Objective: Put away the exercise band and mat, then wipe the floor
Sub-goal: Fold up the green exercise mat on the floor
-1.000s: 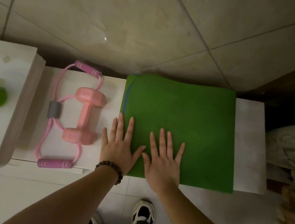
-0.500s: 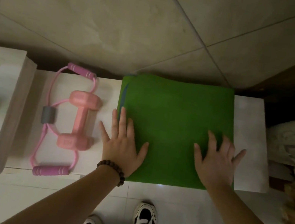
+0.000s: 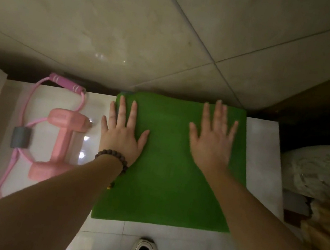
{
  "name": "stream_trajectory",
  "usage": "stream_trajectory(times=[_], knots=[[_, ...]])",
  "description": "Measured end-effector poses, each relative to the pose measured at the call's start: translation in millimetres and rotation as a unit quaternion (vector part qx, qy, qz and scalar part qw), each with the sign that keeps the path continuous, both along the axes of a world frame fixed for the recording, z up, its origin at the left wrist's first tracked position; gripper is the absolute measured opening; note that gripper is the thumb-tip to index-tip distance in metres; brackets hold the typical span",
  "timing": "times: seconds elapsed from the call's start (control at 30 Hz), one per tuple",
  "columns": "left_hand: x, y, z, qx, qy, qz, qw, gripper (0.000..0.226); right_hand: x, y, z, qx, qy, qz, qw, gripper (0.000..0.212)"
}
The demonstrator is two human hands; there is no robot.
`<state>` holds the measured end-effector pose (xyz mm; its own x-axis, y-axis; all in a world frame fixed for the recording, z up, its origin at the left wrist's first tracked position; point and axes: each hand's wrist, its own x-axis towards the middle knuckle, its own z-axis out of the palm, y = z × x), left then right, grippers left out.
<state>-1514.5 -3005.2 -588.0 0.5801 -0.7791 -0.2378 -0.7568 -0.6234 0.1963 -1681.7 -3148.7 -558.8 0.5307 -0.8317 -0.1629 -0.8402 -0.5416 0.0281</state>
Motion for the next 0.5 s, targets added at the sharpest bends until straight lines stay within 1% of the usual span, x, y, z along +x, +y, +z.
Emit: stream_trajectory(times=[0.03,0.07,0.13,0.2,0.3,0.33,0.4,0.43,0.5], knots=[[0,0,-1,-0.004,-0.004,0.001,1.000,0.079,-18,-10,1,-0.012,0.012,-0.055,0.998,0.070],[0,0,-2,-0.006,-0.007,0.001,1.000,0.079,-34,-17,-1,0.003,0.026,-0.097,0.995,0.074],[0,2,-4,-0.007,-0.010,0.002,1.000,0.079,-51,-23,-11,0.063,0.051,-0.127,0.989,0.077],[1,3,-5,0.003,-0.018,-0.002,1.000,0.079,-52,-28,-20,0.099,0.046,-0.121,0.987,0.077],[1,0,3,0.037,-0.019,-0.005,0.999,0.078,-57,-32,-7,0.142,0.005,-0.113,0.983,0.075],[0,-1,8,0.047,-0.023,-0.006,0.999,0.078,-66,-29,1,0.140,-0.021,-0.113,0.983,0.075],[-8,8,21,0.049,-0.022,-0.009,0.999,0.078,-88,-2,14,0.106,-0.063,-0.111,0.986,0.075],[-17,19,28,0.045,-0.016,-0.019,0.999,0.078,-100,20,19,0.092,-0.065,-0.106,0.988,0.076],[-43,55,37,0.034,-0.010,-0.049,0.998,0.082,-124,64,18,0.081,-0.029,-0.087,0.993,0.077]])
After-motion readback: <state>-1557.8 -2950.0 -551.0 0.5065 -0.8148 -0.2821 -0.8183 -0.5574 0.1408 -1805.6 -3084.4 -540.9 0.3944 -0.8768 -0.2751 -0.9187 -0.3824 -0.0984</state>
